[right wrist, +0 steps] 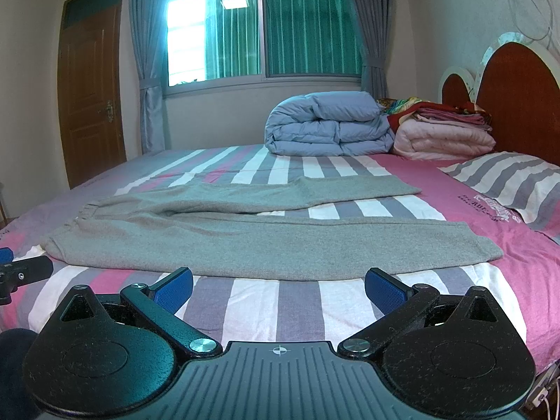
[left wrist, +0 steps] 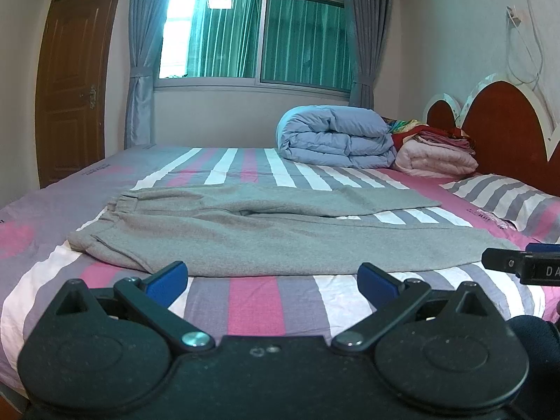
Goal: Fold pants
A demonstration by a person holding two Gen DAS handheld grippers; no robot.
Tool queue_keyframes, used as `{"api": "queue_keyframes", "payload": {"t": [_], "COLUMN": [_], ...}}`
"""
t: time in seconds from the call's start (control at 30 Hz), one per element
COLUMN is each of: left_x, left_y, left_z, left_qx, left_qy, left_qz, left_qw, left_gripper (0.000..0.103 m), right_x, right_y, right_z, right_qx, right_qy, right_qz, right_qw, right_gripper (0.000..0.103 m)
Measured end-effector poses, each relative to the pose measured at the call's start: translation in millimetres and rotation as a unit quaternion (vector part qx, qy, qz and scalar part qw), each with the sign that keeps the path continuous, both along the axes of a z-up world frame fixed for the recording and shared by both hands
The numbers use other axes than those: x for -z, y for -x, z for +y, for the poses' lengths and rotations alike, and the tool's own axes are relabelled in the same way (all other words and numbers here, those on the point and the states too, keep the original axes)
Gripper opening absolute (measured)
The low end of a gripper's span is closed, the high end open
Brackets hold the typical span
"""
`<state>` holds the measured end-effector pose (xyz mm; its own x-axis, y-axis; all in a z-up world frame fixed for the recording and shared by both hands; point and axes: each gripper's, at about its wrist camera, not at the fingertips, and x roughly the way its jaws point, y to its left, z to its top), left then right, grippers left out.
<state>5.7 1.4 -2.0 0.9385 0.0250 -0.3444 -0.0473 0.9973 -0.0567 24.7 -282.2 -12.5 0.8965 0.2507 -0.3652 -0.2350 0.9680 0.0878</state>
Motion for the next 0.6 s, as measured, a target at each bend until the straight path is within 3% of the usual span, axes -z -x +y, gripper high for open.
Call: {"api": "queue_keyframes", "payload": {"t": [0.6], "left_x": [-0.2], "left_y": [0.9], "left_z": [0.6], "left_qx": [0.0], "left_qy": [-0.002], "left_qz": [0.001], "left_qw": [1.0], "left_gripper": [0.097], "right_x": [-0.3], "right_y": [-0.4], "right_z": [-0.1], "right_qx": [0.001], "right_qy": [0.0], "right_qz": [0.0], "right_qw": [1.0], "right_gripper": [0.103]}}
